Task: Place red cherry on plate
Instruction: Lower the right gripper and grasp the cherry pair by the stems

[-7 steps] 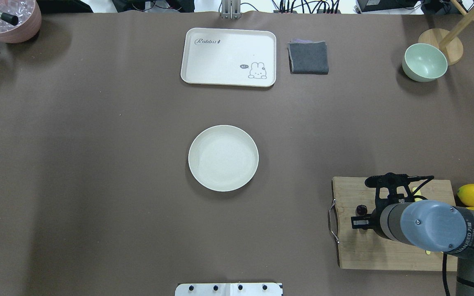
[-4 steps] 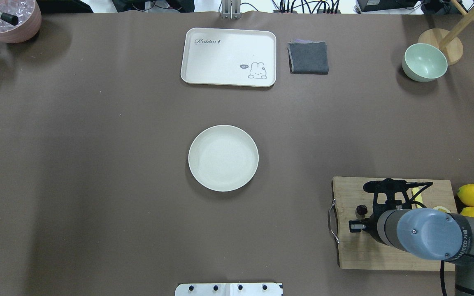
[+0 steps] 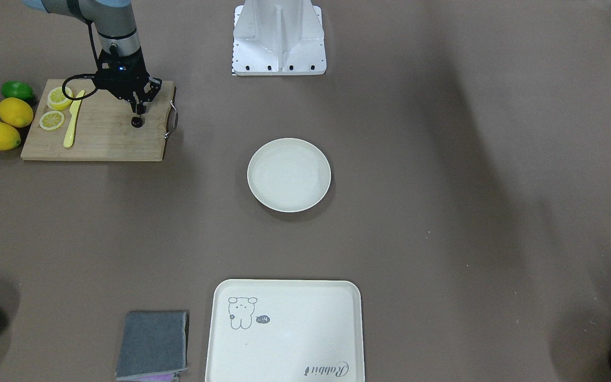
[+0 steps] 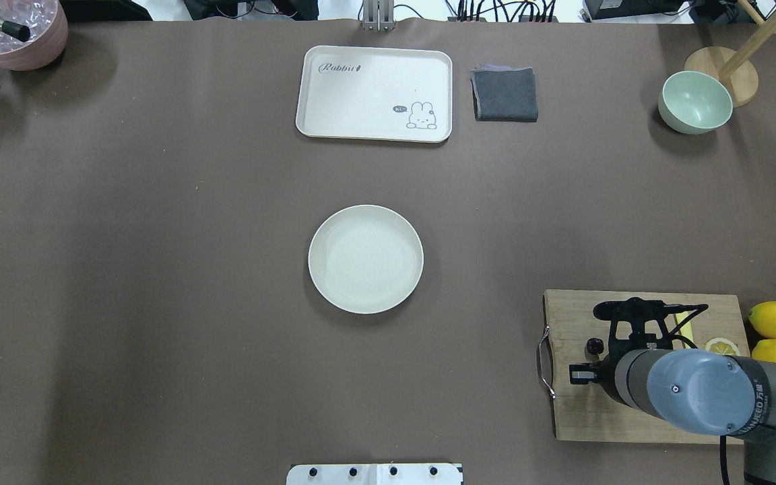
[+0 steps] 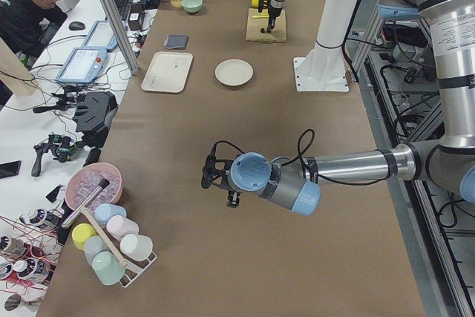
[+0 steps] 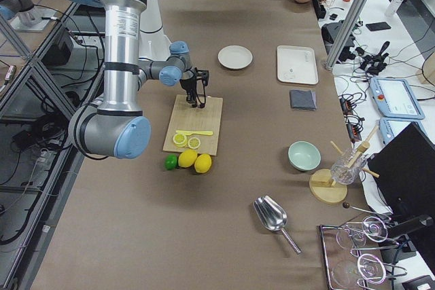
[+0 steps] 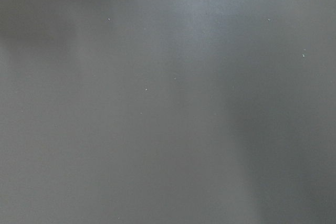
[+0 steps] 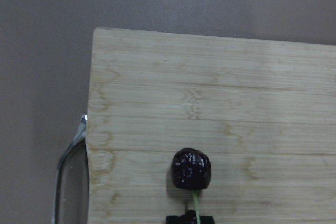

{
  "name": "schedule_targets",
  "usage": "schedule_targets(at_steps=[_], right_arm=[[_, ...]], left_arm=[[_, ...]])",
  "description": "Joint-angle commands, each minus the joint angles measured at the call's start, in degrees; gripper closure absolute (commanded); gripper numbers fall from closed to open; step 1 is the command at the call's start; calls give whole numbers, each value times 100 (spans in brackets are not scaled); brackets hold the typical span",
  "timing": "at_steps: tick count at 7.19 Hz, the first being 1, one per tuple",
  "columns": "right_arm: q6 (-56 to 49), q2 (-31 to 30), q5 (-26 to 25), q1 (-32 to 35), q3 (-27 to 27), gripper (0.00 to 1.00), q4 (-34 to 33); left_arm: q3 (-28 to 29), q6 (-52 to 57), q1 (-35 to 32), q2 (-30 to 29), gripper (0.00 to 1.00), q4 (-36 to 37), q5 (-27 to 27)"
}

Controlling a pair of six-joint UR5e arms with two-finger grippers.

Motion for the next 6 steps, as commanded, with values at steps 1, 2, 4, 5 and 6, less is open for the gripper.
schedule_targets(at_steps=[1, 2, 4, 5, 6], right_arm=[[-67, 0, 584, 457, 441, 100, -84], [-189, 0, 1042, 852, 730, 100, -276], [-1144, 393, 2226, 2150, 1651, 100, -1868], [-1557, 1065, 2946, 2836, 1908, 100, -2913], [-2066, 1838, 3354, 3452, 1972, 100, -3976]], left_arm=[[-2, 0, 0, 1, 1, 0, 0], [7, 0, 0, 1, 1, 0, 0], [-2, 0, 0, 10, 1, -9, 0], [7, 0, 0, 10, 1, -9, 0], [7, 0, 9, 19, 1, 0, 9]])
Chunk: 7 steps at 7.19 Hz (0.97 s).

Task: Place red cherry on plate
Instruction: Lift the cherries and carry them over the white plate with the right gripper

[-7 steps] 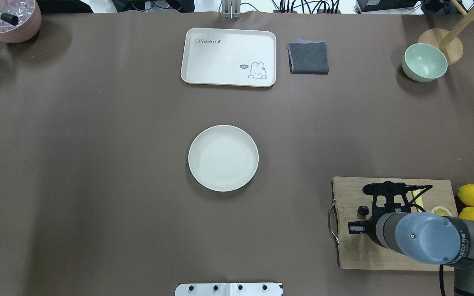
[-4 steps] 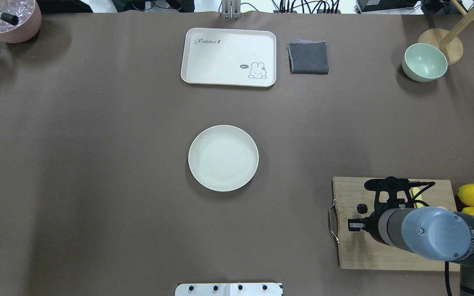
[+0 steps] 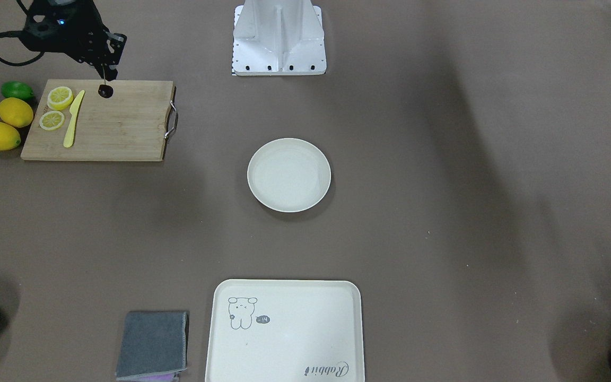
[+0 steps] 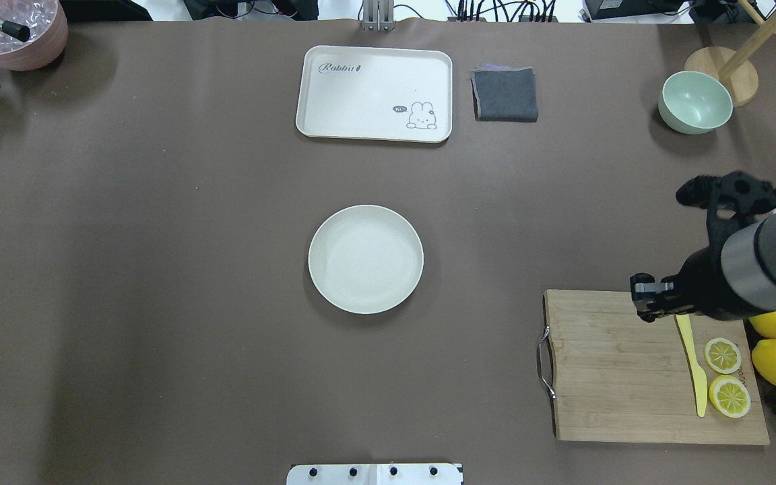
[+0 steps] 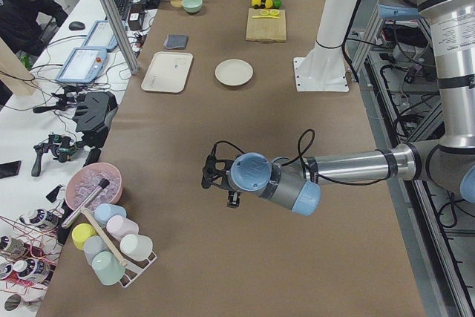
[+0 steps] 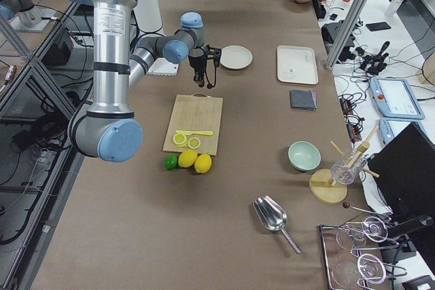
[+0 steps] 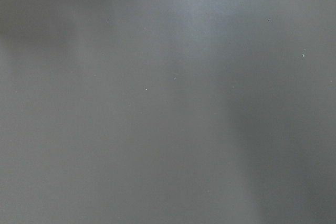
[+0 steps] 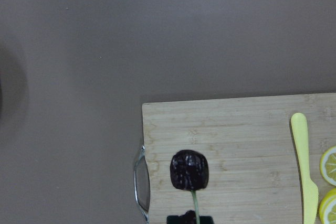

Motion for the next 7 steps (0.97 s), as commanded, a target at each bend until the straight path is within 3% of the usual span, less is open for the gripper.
schedule_targets(at_steps=[1, 3, 5, 7], right_arm=[[-970, 1445, 705, 1089, 206, 100, -2106], [-1246, 2203, 723, 1250, -108, 100, -2596], [-1185, 3841, 679, 1119, -1430, 100, -3087], [-854, 4970, 504, 663, -2583, 100, -3089]], left_arm=[[3, 0, 7, -10, 1, 6, 7], [38, 0, 33, -45, 1, 15, 42], [82, -35, 51, -54, 1, 23, 59], [275, -53, 60, -132, 1, 32, 77]])
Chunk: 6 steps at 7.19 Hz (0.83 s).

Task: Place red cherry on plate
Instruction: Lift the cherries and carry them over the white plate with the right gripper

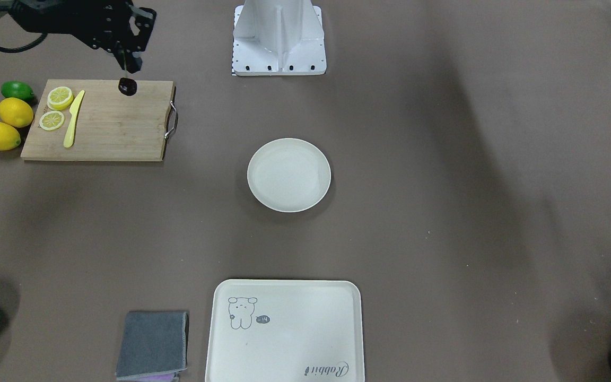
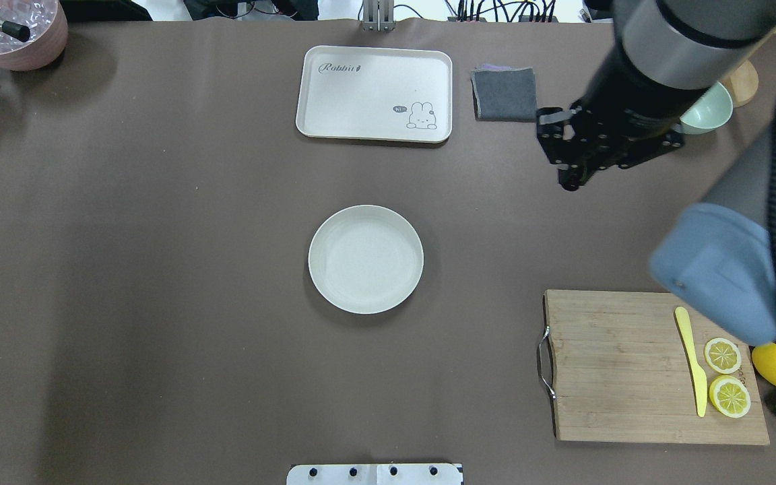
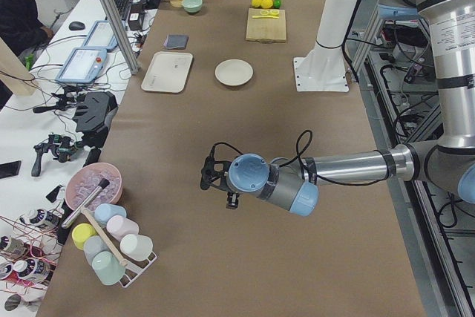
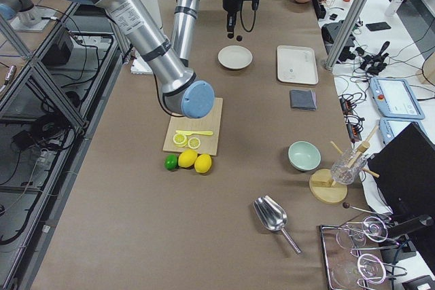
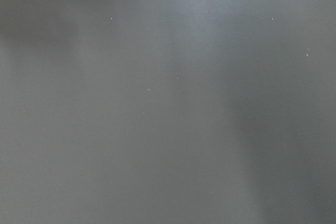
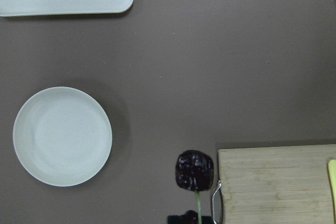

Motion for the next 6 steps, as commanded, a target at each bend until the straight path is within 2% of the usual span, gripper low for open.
schedule_targets(at_steps=[1, 2, 3, 5, 6], right_arm=[[409, 1243, -418, -573, -1310, 100, -32], [672, 1483, -621, -898, -1725, 100, 12], [909, 1511, -1024, -1371, -2025, 100, 378], [1560, 1442, -1395, -1866, -3252, 100, 2000], [1605, 1346, -1675, -2094, -3502, 100, 2277]], left_arm=[[100, -9, -7, -52, 1, 4, 7], [100, -9, -24, -44, 1, 4, -2], [100, -9, -42, -26, 1, 4, -2], [91, 0, -42, 9, 1, -5, -10], [91, 0, -51, 18, 1, -5, -10]])
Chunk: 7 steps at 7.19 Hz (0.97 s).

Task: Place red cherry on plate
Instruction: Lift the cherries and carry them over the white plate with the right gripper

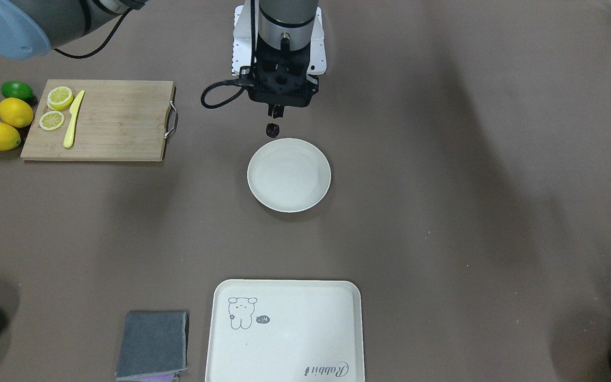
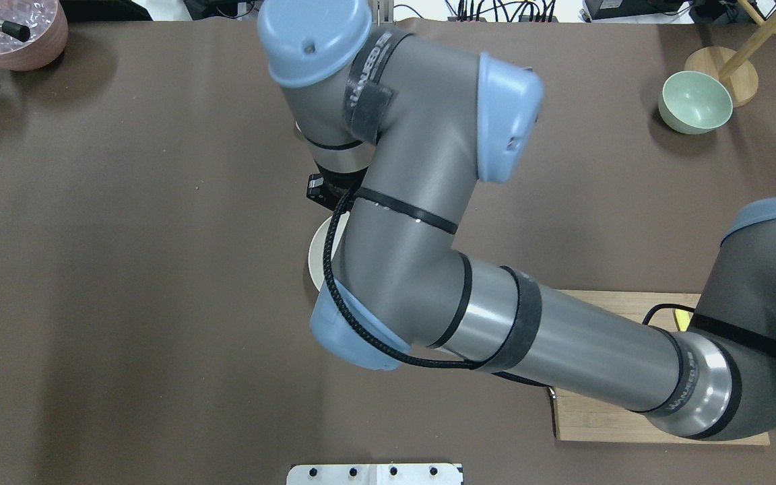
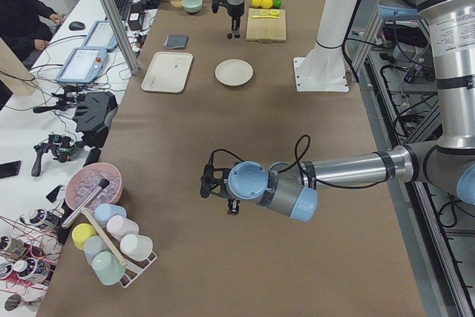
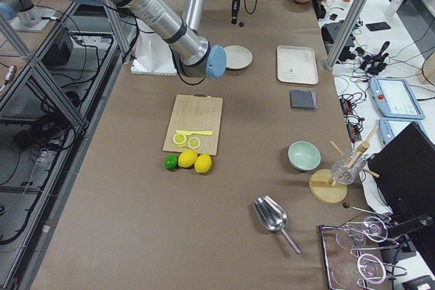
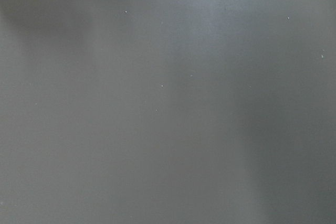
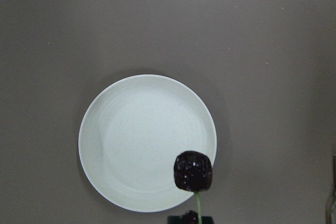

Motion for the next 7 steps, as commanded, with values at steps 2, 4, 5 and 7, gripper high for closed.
schedule_targets(at_steps=[2, 4, 5, 7], right_arm=[[408, -413, -631, -571, -888, 100, 1489], [515, -537, -904, -747, -1250, 100, 2063], [507, -625, -957, -774, -1251, 100, 2091], [585, -705, -1089, -844, -1451, 100, 2493]], left_arm=[[-2, 1, -25, 22, 1, -1, -1], [-2, 1, -25, 39, 1, -1, -1], [-2, 1, -25, 39, 1, -1, -1], [-10, 1, -69, 48, 1, -1, -10]])
